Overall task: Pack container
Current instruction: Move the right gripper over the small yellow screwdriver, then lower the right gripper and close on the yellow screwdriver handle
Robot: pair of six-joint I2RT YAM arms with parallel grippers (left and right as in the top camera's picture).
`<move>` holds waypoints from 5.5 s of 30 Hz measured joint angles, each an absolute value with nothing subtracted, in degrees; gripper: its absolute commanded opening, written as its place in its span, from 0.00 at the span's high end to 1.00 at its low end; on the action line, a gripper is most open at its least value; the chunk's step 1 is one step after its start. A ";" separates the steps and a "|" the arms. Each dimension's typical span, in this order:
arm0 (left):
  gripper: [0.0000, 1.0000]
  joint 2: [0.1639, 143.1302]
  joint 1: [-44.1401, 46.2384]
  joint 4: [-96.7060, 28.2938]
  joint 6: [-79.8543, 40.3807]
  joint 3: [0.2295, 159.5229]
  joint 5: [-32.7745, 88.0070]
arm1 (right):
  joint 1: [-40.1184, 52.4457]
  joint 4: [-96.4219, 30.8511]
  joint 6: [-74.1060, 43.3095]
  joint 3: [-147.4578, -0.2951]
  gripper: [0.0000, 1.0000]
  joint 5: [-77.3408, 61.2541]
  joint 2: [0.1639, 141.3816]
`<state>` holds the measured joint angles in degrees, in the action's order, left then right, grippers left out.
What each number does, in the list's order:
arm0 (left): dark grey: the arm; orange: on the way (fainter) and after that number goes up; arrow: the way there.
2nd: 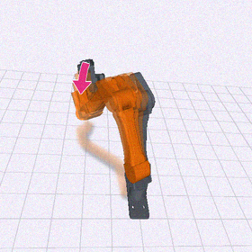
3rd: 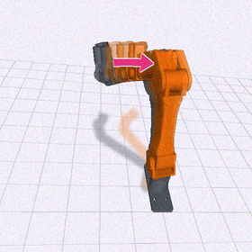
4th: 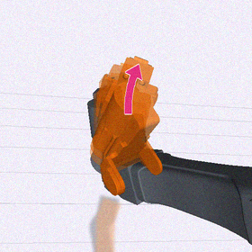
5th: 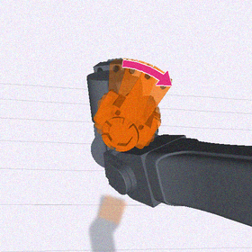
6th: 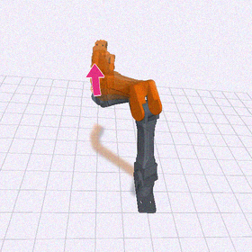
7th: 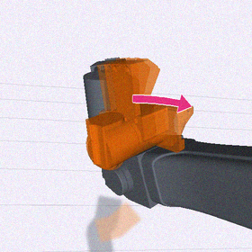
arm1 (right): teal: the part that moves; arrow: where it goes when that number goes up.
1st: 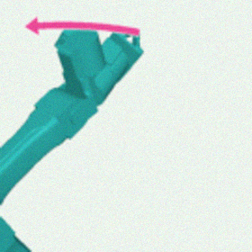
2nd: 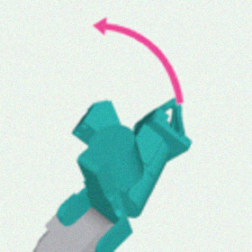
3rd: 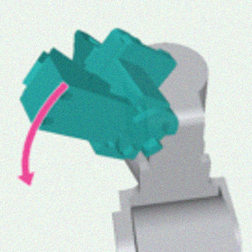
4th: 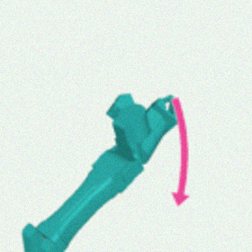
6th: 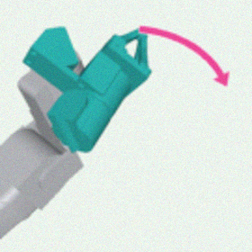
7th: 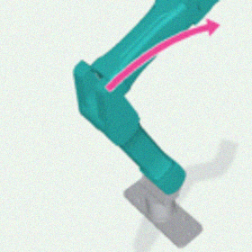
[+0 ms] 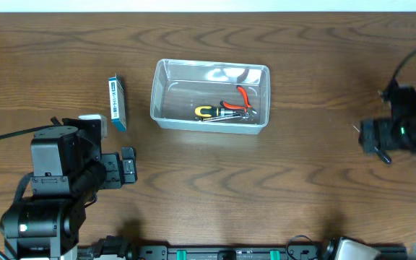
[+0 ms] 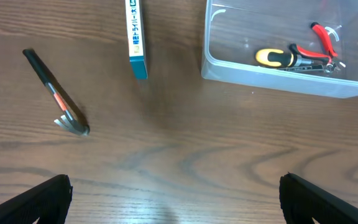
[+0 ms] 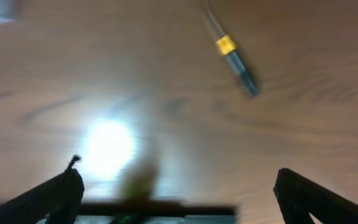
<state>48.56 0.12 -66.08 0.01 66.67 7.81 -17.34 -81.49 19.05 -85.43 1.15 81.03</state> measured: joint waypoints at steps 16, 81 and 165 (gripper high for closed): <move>0.02 48.53 0.12 -68.77 0.03 66.67 8.23 | -17.61 -69.67 40.36 -85.41 0.01 1.02 102.21; 0.02 48.53 0.12 -70.22 0.01 66.67 8.23 | -27.03 -48.34 51.48 -70.06 0.03 5.67 111.68; 0.02 48.56 0.12 -70.50 0.03 66.67 8.23 | -27.94 -44.75 51.46 -66.26 0.99 -0.19 109.45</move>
